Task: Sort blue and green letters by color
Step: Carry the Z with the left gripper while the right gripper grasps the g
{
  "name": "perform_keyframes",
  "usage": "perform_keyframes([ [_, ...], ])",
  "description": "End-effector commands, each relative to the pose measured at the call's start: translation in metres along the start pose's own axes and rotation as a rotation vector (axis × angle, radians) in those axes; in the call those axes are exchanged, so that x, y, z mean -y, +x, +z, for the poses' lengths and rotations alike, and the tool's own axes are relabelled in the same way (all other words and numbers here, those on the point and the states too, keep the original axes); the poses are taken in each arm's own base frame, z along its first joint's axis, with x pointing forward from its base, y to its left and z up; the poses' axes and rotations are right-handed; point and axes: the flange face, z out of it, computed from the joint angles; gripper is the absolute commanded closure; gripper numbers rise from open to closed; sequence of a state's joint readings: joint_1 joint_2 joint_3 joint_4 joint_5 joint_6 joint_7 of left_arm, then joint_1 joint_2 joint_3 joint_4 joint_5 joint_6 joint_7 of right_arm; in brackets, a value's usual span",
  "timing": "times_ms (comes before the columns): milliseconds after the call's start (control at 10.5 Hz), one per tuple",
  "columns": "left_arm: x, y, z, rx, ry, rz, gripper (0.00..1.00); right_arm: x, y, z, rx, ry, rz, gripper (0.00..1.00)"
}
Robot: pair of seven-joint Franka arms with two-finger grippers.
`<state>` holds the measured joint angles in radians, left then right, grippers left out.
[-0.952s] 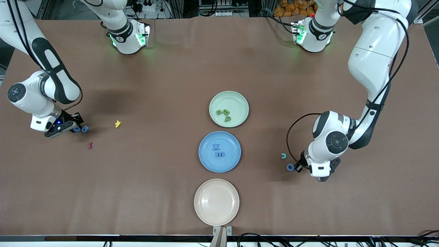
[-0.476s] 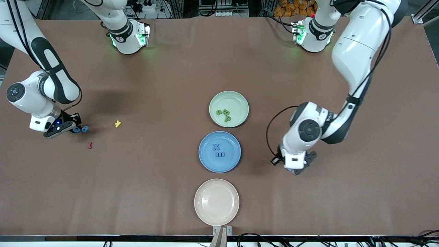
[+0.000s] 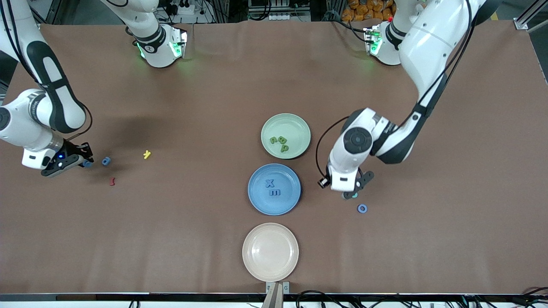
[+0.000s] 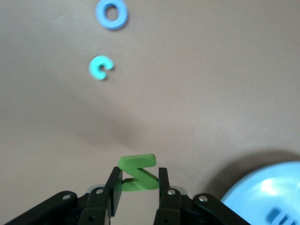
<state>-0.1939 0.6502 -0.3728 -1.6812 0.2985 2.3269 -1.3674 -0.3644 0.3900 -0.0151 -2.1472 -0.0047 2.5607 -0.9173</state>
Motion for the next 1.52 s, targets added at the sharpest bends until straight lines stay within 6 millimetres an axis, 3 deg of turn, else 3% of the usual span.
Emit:
perform_keyframes([
  [0,0.053,-0.037,-0.040,-0.029,0.051,0.023,1.00,0.013,0.031,-0.024,-0.010,0.002,0.100,0.90],
  [190,0.058,-0.045,-0.046,-0.026,0.048,0.034,1.00,0.044,0.075,-0.031,-0.026,-0.008,0.221,0.90],
  [476,0.047,-0.083,-0.050,0.008,0.033,0.043,1.00,0.101,0.141,-0.035,-0.057,0.010,0.401,0.91],
  [667,0.039,-0.120,-0.054,0.062,0.033,0.019,1.00,0.150,0.190,-0.044,-0.092,0.035,0.512,0.91],
  [1048,0.030,-0.216,-0.033,0.133,0.095,0.015,1.00,0.254,0.292,-0.047,-0.152,0.069,0.699,0.91],
  [1143,0.028,-0.232,-0.025,0.144,0.107,0.024,1.00,0.278,0.310,-0.044,-0.159,0.079,0.728,0.91],
  [1333,0.026,-0.243,-0.015,0.162,0.120,0.037,0.97,0.324,0.340,-0.045,-0.180,0.100,0.767,0.91],
  [1429,0.026,-0.249,-0.011,0.165,0.124,0.048,0.44,0.347,0.351,-0.048,-0.192,0.113,0.783,0.91],
])
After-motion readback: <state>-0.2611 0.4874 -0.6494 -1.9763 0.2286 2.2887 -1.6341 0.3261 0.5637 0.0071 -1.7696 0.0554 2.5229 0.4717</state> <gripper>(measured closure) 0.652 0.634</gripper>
